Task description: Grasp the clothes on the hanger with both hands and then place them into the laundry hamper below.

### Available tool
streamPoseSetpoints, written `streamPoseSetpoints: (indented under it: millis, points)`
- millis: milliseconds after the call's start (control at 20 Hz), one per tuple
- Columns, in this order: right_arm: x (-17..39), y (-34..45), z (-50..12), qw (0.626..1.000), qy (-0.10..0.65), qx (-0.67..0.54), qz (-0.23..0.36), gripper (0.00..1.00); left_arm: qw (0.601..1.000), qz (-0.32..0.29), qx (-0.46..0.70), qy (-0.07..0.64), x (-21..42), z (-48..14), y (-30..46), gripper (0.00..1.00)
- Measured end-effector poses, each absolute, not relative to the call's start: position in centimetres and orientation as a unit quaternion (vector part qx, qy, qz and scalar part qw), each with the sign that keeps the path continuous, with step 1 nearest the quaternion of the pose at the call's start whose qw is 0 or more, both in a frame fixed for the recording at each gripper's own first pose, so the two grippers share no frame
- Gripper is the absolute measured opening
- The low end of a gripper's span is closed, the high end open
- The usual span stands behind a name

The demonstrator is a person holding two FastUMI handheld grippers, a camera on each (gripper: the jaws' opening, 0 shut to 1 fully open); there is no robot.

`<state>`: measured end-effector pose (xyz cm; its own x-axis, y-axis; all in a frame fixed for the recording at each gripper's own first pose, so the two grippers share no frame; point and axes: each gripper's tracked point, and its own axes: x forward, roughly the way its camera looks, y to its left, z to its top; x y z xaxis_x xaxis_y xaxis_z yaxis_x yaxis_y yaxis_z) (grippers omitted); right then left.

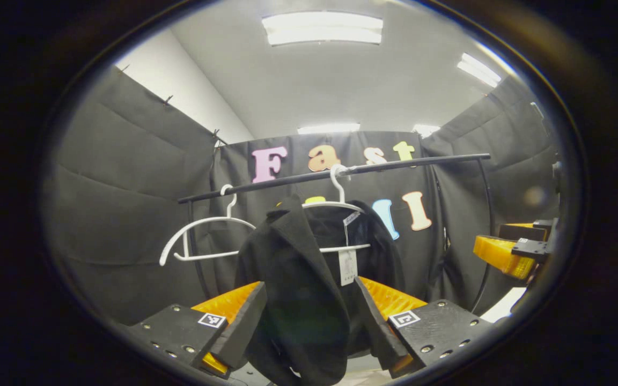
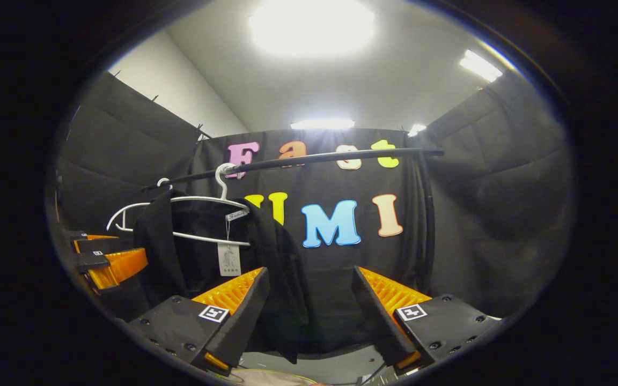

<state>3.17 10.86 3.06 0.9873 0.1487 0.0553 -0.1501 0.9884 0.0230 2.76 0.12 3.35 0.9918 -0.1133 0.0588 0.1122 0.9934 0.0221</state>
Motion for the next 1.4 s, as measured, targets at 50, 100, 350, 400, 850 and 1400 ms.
streamPoseSetpoints:
  millis: [50,100,350,400,850,1400]
  points:
    - [3.9,11.3,3.2,0.996,-0.028,0.014,0.083,0.92,0.998,-0.055,0.009,-0.032,3.2,3.6,-0.2,0.92]
    - [4.9,11.7,3.3,0.995,-0.030,0.015,0.091,0.97,0.998,-0.050,0.011,-0.032,3.9,3.5,-0.3,0.92]
    - [9.2,14.5,2.9,0.989,-0.021,0.030,0.142,0.97,0.999,-0.027,0.023,-0.025,7.2,3.3,-1.2,0.92]
    - [10.0,15.0,2.8,0.988,-0.017,0.033,0.151,0.97,0.999,-0.022,0.028,-0.023,7.9,3.2,-1.3,0.92]
    - [16.4,19.3,0.3,0.973,0.016,0.050,0.225,0.97,0.998,0.024,0.054,0.003,12.4,1.6,-1.8,0.92]
    - [21.2,23.5,-1.6,0.964,0.041,0.044,0.258,0.98,0.993,0.083,0.080,0.016,15.5,0.3,-0.3,0.92]
